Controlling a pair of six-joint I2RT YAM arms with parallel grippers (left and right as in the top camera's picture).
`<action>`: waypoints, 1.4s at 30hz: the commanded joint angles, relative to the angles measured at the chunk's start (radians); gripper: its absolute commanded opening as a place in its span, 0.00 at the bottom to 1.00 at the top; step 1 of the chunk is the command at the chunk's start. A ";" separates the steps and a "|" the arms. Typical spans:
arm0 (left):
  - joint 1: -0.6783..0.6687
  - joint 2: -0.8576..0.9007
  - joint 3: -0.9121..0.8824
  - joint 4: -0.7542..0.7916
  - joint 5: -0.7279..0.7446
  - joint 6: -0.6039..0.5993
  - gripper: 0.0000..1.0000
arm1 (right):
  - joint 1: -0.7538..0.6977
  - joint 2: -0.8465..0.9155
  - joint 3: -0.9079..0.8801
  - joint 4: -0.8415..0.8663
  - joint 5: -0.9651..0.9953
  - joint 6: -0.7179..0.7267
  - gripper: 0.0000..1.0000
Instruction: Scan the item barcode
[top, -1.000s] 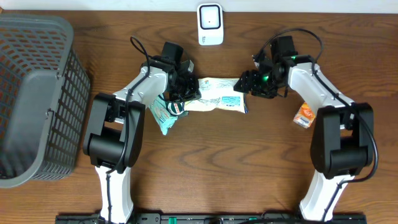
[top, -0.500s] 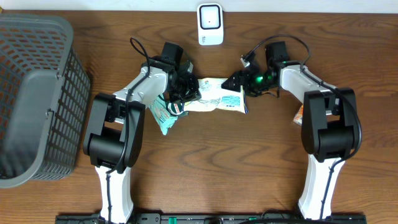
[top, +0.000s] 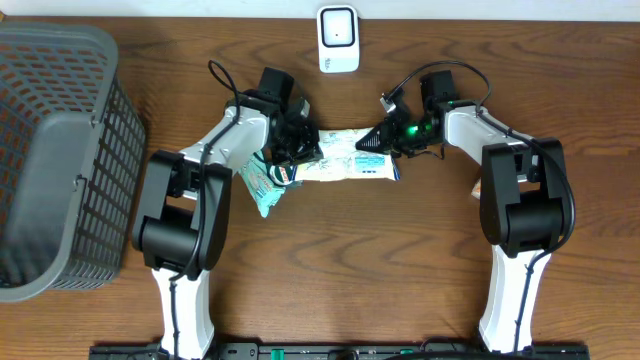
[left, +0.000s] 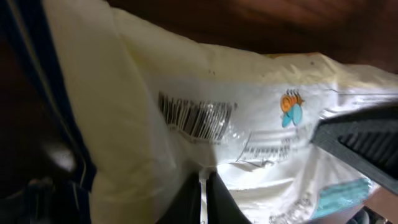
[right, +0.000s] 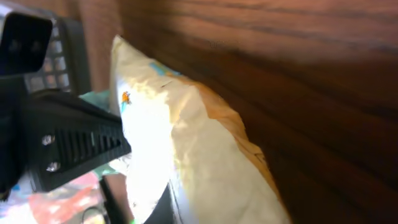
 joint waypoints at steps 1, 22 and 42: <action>0.009 -0.026 -0.027 -0.055 -0.063 0.025 0.08 | -0.007 0.022 -0.004 -0.014 -0.019 -0.024 0.01; 0.229 -0.329 -0.027 -0.066 -0.238 0.074 0.48 | -0.143 -0.436 -0.004 -0.296 -0.164 -0.396 0.01; 0.229 -0.329 -0.029 -0.108 -0.278 0.074 0.56 | -0.217 -0.488 -0.004 -0.333 -0.228 -0.326 0.01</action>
